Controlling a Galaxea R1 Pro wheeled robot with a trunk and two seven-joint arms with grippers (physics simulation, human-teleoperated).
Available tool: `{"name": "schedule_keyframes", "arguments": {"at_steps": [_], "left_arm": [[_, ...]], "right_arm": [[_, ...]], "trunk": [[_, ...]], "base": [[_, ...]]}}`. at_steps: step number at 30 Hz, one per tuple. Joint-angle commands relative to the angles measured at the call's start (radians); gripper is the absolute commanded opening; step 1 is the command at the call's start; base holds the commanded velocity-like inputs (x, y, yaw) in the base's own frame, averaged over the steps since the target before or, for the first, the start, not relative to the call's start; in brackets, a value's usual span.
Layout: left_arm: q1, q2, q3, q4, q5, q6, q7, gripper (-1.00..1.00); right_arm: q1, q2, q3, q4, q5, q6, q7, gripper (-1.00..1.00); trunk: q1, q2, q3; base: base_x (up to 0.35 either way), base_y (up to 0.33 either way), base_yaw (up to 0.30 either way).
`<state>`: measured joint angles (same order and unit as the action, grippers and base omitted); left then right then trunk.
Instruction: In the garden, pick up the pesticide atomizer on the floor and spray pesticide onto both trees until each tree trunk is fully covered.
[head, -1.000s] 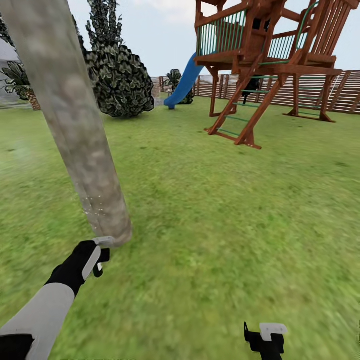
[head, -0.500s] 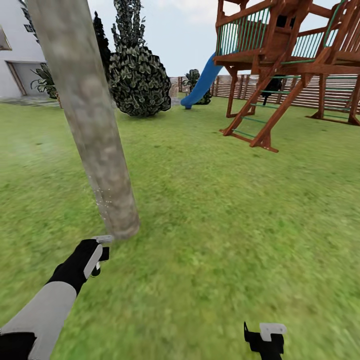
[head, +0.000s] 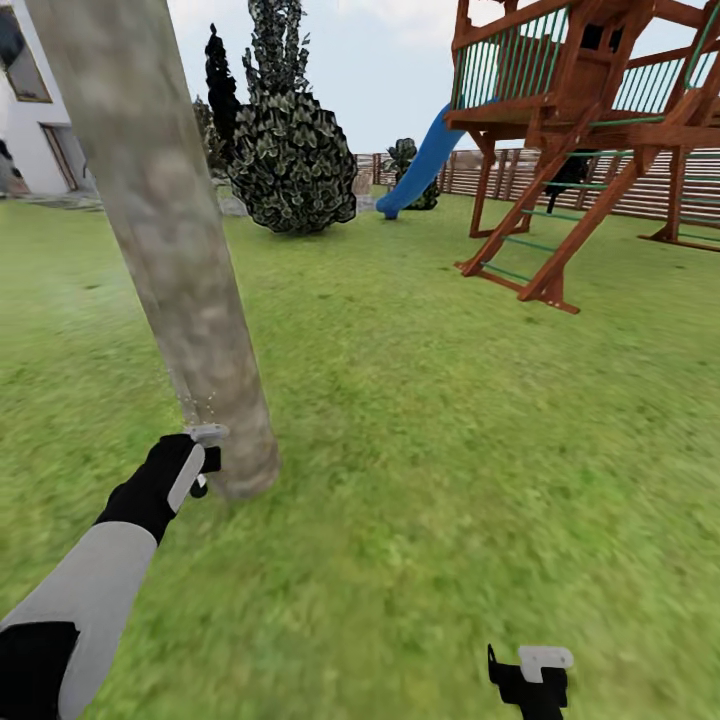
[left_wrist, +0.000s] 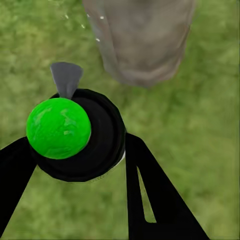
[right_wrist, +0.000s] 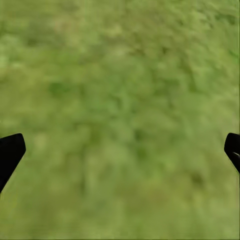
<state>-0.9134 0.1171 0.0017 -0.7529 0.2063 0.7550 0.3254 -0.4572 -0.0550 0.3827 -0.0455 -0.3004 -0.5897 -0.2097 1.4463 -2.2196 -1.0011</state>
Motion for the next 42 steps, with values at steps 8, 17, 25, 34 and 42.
{"name": "schedule_keyframes", "arguments": {"at_steps": [8, 17, 25, 34, 42], "left_arm": [[-0.001, -0.002, 0.000, -0.017, 0.009, 0.006, 0.007, -1.00], [0.001, -0.001, 0.000, -0.016, 0.006, 0.006, 0.008, -1.00], [0.016, 0.062, 0.053, -0.007, 0.004, 0.004, 0.006, -1.00], [0.017, -0.008, 0.053, 0.002, -0.003, 0.003, 0.006, -1.00], [0.039, 0.067, 0.055, 0.025, 0.006, -0.004, 0.005, -1.00]], "right_arm": [[0.000, -0.001, 0.010, -0.001, -0.003, -0.002, -0.005, 1.00], [0.000, -0.002, 0.008, -0.001, -0.005, -0.001, -0.005, 1.00], [0.000, 0.000, 0.009, -0.001, -0.005, -0.001, -0.005, 1.00], [0.000, -0.001, 0.009, -0.001, -0.005, -0.001, -0.005, 1.00], [0.000, 0.000, 0.009, -0.001, -0.005, -0.001, -0.005, 1.00]], "trunk": [[0.000, 0.000, -0.001], [0.000, 0.000, -0.001], [0.000, 0.000, -0.001], [0.000, 0.000, -0.001], [0.000, 0.000, -0.001]], "base": [[0.073, -0.250, 0.106], [0.000, -0.275, 0.003], [0.026, -0.275, 0.250], [0.161, -0.259, 0.037], [0.174, -0.251, 0.170]]}}
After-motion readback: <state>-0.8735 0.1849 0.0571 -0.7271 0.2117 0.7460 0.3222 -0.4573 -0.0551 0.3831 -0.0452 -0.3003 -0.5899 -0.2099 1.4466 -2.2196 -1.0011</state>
